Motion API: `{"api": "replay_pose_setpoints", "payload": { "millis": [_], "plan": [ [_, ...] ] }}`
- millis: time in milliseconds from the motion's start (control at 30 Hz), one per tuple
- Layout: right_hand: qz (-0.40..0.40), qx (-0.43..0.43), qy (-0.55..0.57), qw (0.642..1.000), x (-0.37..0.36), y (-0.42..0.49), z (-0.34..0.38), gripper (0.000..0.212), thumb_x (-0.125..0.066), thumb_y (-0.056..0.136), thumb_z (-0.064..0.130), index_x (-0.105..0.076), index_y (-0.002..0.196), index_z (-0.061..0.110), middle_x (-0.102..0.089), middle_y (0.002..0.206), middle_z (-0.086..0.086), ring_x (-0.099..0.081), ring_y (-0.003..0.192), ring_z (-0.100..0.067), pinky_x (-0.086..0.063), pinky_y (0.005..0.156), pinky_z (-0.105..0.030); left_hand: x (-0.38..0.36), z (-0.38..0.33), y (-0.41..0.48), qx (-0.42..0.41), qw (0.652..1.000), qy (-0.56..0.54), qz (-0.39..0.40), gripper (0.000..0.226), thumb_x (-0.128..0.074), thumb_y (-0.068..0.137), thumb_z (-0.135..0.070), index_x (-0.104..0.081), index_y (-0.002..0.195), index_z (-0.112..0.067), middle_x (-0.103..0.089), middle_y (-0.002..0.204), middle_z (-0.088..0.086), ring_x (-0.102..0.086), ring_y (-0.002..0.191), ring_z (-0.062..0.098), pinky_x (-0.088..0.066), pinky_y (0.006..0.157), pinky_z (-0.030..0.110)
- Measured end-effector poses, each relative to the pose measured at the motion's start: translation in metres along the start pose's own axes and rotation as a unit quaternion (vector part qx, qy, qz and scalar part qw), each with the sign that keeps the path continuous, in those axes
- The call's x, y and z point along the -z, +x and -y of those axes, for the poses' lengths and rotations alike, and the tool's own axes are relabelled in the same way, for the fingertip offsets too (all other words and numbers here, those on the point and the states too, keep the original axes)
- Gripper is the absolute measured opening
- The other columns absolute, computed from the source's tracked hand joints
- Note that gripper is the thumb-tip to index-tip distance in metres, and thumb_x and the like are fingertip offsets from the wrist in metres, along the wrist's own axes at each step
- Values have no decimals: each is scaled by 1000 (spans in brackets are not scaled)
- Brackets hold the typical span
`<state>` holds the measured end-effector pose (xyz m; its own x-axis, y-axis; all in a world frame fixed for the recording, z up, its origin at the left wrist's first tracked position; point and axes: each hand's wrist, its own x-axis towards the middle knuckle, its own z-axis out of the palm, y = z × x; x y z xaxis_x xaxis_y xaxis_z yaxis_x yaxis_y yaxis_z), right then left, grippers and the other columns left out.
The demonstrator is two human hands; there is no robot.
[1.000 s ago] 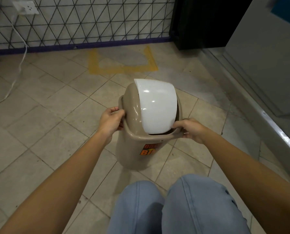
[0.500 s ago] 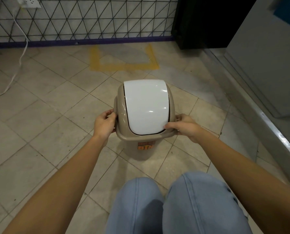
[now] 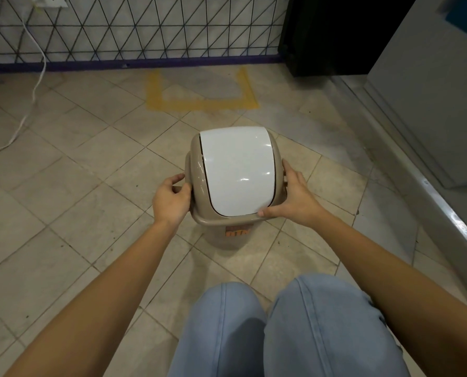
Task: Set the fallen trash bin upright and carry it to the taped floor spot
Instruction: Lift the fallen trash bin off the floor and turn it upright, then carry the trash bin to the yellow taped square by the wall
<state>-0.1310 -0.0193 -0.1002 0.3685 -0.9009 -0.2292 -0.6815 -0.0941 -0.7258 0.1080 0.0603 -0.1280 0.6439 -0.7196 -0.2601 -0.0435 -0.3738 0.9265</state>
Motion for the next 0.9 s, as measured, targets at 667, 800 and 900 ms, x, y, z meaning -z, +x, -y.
{"api": "replay_pose_setpoints", "payload": {
  "millis": [667, 800, 900],
  "plan": [
    [-25, 92, -49, 994, -3, 9, 14, 148, -92, 39, 30, 9, 146, 20, -18, 146, -9, -20, 138, -25, -30, 110, -44, 3, 1, -28, -267, 933, 208, 124, 128, -86, 56, -45, -5, 151, -15, -28, 153, 4, -26, 138, 18, -33, 109, 43],
    [-17, 91, -36, 995, 0, 21, 17, 150, -93, 38, 29, 11, 146, 22, -16, 147, -9, -16, 138, -25, -27, 112, -46, 1, -3, -18, -261, 935, 205, 127, 131, -86, 56, -43, 0, 151, -19, -26, 153, 2, -23, 139, 15, -29, 108, 32],
    [-9, 92, -38, 995, 2, 26, 17, 152, -93, 38, 31, 14, 145, 24, -12, 149, -8, -15, 139, -25, -27, 111, -45, -1, -5, -13, -256, 935, 208, 127, 132, -86, 55, -45, 3, 150, -21, -27, 151, 1, -24, 137, 13, -27, 104, 26]
  ]
}}
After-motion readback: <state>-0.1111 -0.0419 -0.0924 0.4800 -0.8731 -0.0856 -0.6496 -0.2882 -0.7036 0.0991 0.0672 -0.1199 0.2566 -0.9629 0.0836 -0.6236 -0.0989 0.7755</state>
